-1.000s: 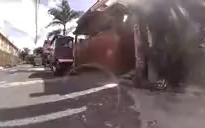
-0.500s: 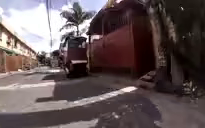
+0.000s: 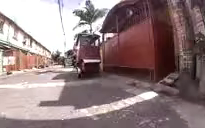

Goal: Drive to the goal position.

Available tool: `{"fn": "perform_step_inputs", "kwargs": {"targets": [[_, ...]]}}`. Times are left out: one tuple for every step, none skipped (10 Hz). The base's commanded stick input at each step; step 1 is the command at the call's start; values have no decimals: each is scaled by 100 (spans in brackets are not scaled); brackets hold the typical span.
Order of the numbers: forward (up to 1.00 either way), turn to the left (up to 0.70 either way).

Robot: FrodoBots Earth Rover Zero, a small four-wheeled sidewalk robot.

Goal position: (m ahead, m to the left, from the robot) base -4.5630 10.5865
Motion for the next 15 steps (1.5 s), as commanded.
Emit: {"fn": "perform_step_inputs", "kwargs": {"targets": [[70, 0], [70, 0], [70, 0], [70, 0], [70, 0], [70, 0], [70, 0], [70, 12], [70, 24], [70, 27], [70, 27], [70, 27], [70, 27], [70, 27], [70, 27]]}}
